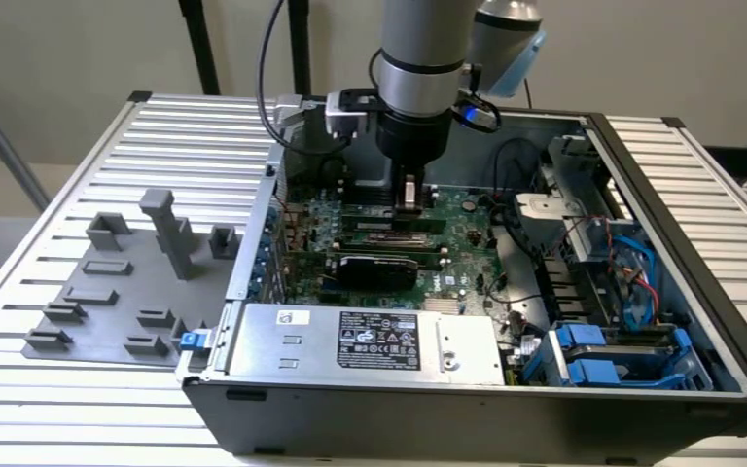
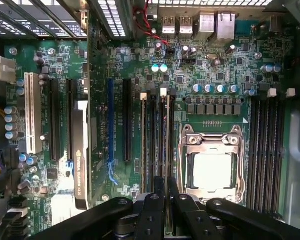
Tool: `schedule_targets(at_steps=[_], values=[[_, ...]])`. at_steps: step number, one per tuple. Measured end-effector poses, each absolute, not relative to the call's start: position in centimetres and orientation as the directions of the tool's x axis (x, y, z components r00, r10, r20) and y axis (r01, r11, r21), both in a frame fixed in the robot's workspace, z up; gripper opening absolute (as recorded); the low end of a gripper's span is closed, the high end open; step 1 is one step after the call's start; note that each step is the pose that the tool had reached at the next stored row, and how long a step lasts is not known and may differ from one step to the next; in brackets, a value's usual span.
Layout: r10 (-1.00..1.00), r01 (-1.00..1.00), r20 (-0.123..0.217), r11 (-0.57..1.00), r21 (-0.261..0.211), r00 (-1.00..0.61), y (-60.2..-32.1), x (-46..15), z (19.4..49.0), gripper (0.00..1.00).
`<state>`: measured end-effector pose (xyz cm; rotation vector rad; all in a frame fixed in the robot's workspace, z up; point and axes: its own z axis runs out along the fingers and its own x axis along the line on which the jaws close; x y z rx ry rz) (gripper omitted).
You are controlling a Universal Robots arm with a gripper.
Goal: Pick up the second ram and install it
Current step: 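Insert the second ram into the second slot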
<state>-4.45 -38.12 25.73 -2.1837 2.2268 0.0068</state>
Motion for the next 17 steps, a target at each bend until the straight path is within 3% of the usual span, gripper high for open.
schedule_targets(at_steps=[17], values=[[-1.000,-1.000,-0.019,0.015,-0.012,-0.015,-38.0,-4.5,22.9,0.13]])
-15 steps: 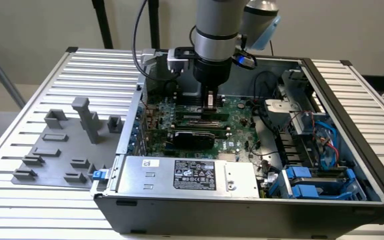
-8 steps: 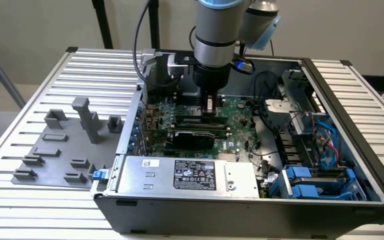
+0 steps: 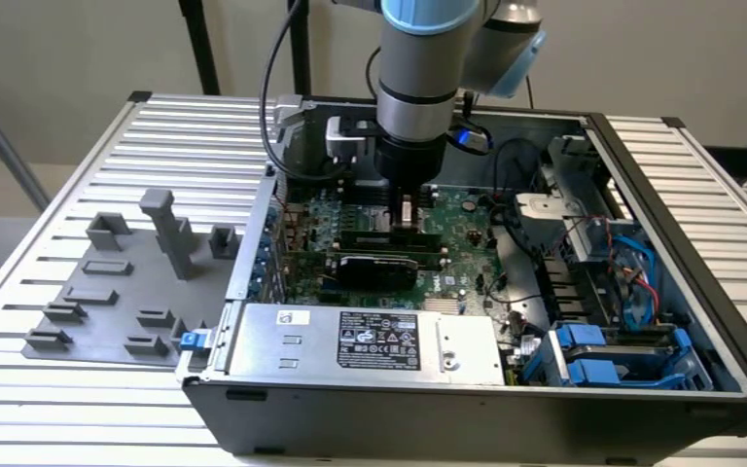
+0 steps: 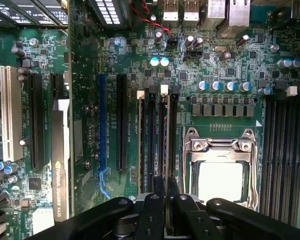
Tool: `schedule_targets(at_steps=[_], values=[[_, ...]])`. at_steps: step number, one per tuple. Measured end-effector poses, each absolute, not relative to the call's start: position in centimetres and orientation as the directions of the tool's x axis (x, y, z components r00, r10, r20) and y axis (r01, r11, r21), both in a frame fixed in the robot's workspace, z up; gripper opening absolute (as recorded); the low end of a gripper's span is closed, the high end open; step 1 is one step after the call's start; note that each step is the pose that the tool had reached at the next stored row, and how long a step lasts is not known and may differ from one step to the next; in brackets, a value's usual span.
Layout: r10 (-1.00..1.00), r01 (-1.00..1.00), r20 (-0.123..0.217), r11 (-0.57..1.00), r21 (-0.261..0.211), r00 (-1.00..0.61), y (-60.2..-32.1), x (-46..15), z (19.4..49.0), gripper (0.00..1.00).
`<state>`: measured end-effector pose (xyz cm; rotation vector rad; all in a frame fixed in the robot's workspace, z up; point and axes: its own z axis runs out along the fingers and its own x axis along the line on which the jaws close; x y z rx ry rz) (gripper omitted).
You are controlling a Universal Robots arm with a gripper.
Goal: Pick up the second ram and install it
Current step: 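Insert the second ram into the second slot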
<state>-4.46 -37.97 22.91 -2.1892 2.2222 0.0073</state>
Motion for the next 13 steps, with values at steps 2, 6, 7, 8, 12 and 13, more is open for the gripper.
schedule_targets(at_steps=[2,6,7,8,12,13], values=[[-1.000,-1.000,-0.019,0.015,-0.012,-0.015,-37.97,-4.45,22.91,0.13],[-1.000,-1.000,-0.019,0.015,-0.011,-0.015,-38.02,-4.42,22.86,0.13],[-1.000,-1.000,-0.019,0.015,-0.011,-0.015,-38.05,-4.41,22.87,0.13],[-1.000,-1.000,-0.018,0.015,-0.010,-0.015,-38.08,-4.40,22.87,0.13],[-1.000,-1.000,-0.018,0.015,-0.009,-0.015,-38.13,-4.38,22.86,0.13],[-1.000,-1.000,-0.018,0.015,-0.009,-0.015,-38.14,-4.37,22.86,0.13]])
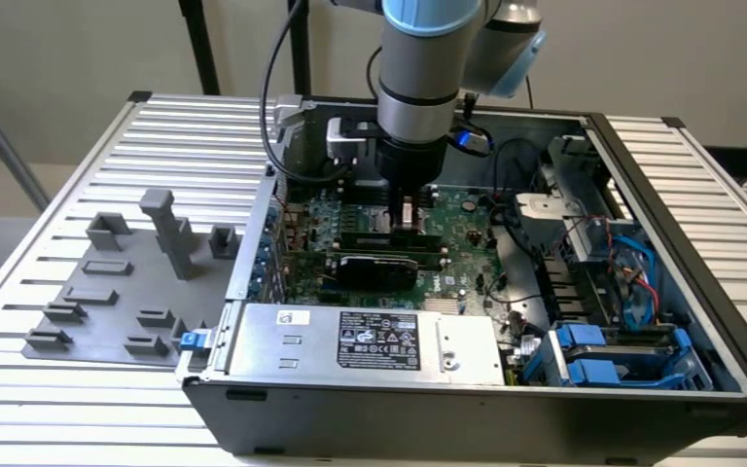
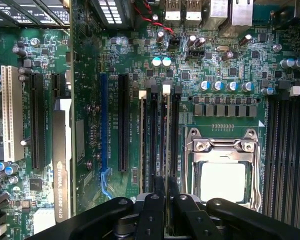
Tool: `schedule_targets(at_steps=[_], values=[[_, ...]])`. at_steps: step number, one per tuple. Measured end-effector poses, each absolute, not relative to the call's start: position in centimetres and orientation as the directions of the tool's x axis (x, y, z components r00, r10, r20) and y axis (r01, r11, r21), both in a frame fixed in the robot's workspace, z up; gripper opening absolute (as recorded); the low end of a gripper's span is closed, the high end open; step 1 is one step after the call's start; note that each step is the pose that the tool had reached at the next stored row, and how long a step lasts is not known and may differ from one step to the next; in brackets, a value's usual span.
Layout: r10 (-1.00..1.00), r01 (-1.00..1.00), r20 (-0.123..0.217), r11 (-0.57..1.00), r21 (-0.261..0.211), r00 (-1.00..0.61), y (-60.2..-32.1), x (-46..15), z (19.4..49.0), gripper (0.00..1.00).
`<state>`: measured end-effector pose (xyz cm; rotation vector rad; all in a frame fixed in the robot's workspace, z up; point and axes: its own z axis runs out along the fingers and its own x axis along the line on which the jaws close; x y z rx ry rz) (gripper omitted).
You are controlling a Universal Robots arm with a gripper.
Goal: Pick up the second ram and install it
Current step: 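Insert the second ram into the second slot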
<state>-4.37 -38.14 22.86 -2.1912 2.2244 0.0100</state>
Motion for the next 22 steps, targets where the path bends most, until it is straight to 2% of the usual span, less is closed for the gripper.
schedule_targets(at_steps=[22], values=[[-1.000,-1.000,-0.018,0.015,-0.009,-0.015,-38.14,-4.37,22.34,0.15]])
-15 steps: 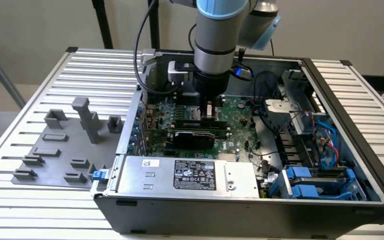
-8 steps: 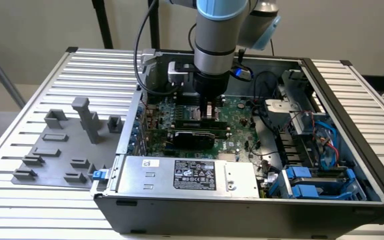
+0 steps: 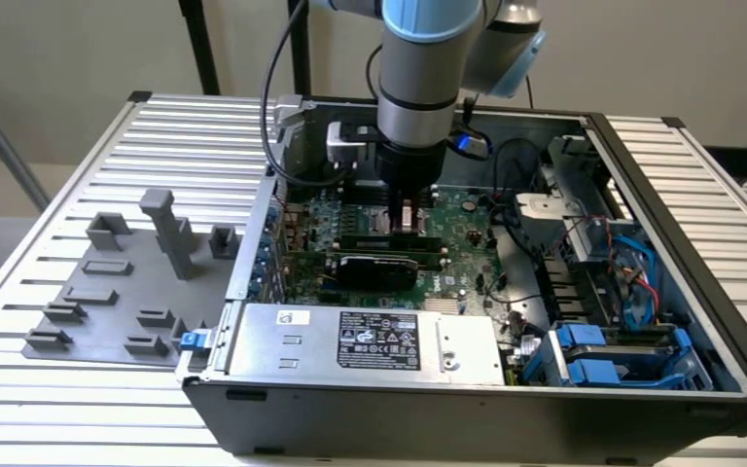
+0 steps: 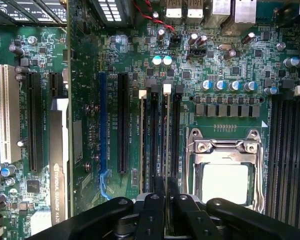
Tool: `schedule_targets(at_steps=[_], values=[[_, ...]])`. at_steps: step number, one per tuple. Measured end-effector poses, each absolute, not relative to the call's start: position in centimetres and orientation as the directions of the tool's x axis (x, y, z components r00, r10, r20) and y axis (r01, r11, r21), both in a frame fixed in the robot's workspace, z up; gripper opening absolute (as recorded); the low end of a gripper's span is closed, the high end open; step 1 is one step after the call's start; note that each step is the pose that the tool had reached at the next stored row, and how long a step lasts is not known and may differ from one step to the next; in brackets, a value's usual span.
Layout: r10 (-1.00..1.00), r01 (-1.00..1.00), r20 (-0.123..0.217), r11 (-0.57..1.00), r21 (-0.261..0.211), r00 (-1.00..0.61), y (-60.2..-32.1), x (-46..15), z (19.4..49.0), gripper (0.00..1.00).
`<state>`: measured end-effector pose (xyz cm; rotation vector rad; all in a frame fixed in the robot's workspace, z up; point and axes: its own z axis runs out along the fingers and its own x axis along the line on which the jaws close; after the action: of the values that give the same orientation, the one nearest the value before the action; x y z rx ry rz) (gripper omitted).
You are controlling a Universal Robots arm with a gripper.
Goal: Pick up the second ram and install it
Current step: 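Insert the second ram into the second slot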
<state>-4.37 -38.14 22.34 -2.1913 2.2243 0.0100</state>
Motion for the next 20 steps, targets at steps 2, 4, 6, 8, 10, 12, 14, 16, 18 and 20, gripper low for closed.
schedule_targets(at_steps=[2,4,6,8,10,12,14,16,18,20], values=[[-1.000,-1.000,-0.018,0.015,-0.009,-0.015,-38.1,-4.4,22.3,0.21],[-1.000,-1.000,-0.018,0.015,-0.009,-0.015,-38.1,-4.4,22.3,0.28],[-1.000,-1.000,-0.018,0.015,-0.009,-0.015,-38.1,-4.4,22.3,0.28],[-1.000,-1.000,-0.018,0.015,-0.009,-0.015,-38.1,-4.4,22.3,0.28],[-1.000,-1.000,-0.019,0.015,-0.009,-0.015,-38.1,-4.4,22.4,0.28],[-1.000,-1.000,-0.020,0.015,-0.009,-0.015,-38.1,-4.4,23.0,0.28],[-1.000,-1.000,-0.020,0.015,-0.009,-0.015,-38.1,-4.4,23.8,0.28],[-1.000,-1.000,-0.020,0.015,-0.009,-0.015,-38.1,-4.4,24.2,0.28],[-1.000,-1.000,-0.020,0.015,-0.009,-0.015,-38.1,-4.4,24.4,0.25],[-1.000,-1.000,-0.020,0.015,-0.009,-0.015,-38.1,-4.4,24.4,0.19]])
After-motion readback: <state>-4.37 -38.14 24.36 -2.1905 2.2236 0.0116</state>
